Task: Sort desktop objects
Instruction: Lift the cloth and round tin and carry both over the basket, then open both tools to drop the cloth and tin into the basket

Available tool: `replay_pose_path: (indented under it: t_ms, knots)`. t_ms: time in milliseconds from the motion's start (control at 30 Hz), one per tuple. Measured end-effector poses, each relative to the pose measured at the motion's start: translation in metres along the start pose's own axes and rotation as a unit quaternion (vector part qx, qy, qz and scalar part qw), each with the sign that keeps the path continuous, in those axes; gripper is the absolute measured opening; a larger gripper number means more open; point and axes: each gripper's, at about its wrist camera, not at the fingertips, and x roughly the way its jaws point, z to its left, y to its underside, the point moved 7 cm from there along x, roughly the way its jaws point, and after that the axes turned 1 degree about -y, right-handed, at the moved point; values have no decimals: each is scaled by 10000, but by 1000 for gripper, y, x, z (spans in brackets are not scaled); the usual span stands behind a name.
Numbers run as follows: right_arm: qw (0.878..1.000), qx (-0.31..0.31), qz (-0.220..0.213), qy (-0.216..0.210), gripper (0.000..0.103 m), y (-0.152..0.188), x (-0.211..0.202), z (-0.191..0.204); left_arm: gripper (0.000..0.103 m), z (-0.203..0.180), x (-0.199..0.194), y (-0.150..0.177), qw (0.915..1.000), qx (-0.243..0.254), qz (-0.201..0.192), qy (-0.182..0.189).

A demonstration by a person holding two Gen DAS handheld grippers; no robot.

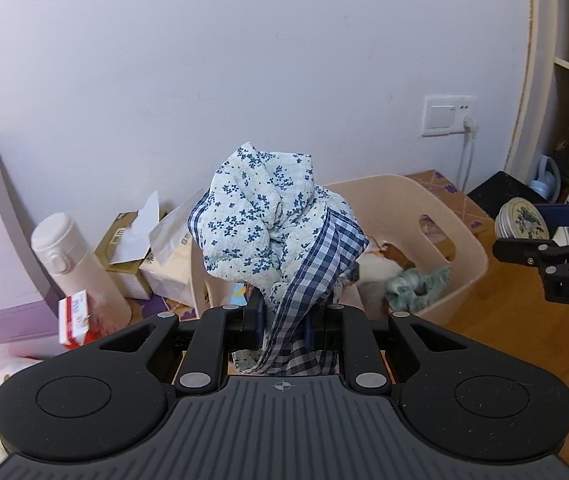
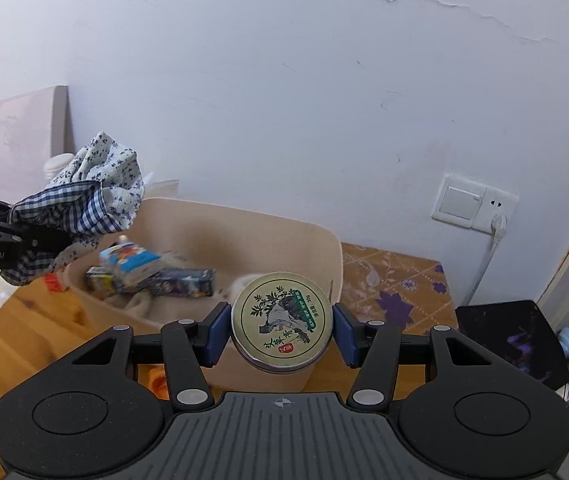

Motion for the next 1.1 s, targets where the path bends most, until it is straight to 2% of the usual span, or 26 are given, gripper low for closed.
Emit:
replay_pose_path:
  t_ms: [133, 267, 567, 667, 767, 833, 867, 1000, 1100]
  knots:
    - [9999, -17, 69, 74, 52, -9, 25, -3, 18, 2, 27, -4, 9999, -71, 99, 59]
    - [9998, -104, 172, 84, 52, -15, 52, -1, 18, 2, 53, -9, 9998, 67, 179, 62]
    - [9983, -138, 544, -131, 52, -11, 97, 17, 20, -2, 93, -10, 9985, 179, 485, 162]
    - [9976, -173, 644, -200, 52, -8, 106, 22, 25, -2, 99, -7, 9984, 188, 532, 103]
    - [9966, -164, 763, -251, 52, -5, 110, 24, 46, -2, 99, -5, 9985, 186, 508, 70]
    - [9960, -116, 838, -285, 52, -3, 111, 23, 64, -1, 98, -5, 9988, 205, 438, -42]
    - [9961, -86, 843, -262, 60, -2, 110, 22, 66, 0, 97, -5, 9989, 215, 405, -102]
    - [9963, 45, 808, -289, 64, -4, 104, 17, 71, 5, 93, -6, 9990, 141, 400, -159]
    - [9968, 108, 742, -274, 74, -8, 98, 14, 75, 9, 89, -6, 9990, 39, 383, -205]
